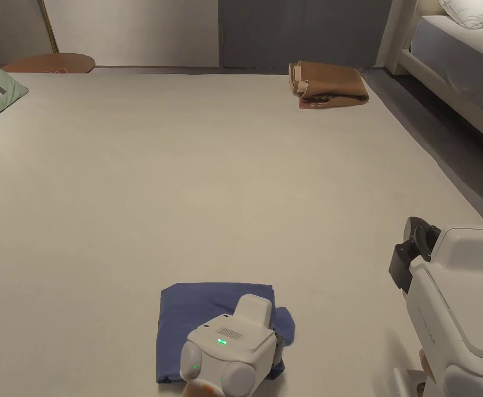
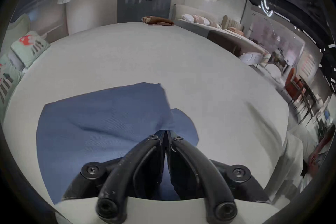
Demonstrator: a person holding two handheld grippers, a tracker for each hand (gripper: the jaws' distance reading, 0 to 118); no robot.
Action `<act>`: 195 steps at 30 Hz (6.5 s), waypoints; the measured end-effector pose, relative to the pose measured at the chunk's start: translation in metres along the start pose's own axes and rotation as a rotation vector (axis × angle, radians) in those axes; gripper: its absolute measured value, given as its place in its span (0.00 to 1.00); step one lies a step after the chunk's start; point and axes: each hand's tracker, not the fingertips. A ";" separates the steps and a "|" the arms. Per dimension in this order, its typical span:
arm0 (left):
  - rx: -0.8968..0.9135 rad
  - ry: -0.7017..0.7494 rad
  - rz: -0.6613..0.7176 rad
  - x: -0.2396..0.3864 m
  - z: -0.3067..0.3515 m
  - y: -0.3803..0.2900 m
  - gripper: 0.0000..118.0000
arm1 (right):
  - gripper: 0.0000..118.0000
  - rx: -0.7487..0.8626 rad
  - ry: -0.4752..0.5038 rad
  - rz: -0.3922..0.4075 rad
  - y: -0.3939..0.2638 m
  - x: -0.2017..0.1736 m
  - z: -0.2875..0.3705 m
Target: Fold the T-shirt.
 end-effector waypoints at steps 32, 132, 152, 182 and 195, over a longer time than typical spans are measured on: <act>0.696 0.521 0.031 -0.170 0.212 0.070 0.00 | 0.01 0.129 0.142 0.016 0.041 -0.073 0.011; -0.248 0.311 0.491 -0.541 0.163 0.010 0.12 | 0.00 -0.053 0.469 -0.028 0.007 -0.324 -0.059; -0.010 0.523 0.630 -0.615 0.220 0.012 0.91 | 0.00 -0.073 0.483 -0.003 0.001 -0.335 -0.063; 0.937 0.675 0.015 -0.168 0.260 0.104 0.91 | 0.00 0.233 0.297 0.025 0.090 -0.128 0.014; 0.860 0.559 -0.024 -0.119 0.217 0.074 0.00 | 0.00 0.245 0.177 0.047 0.075 -0.081 0.024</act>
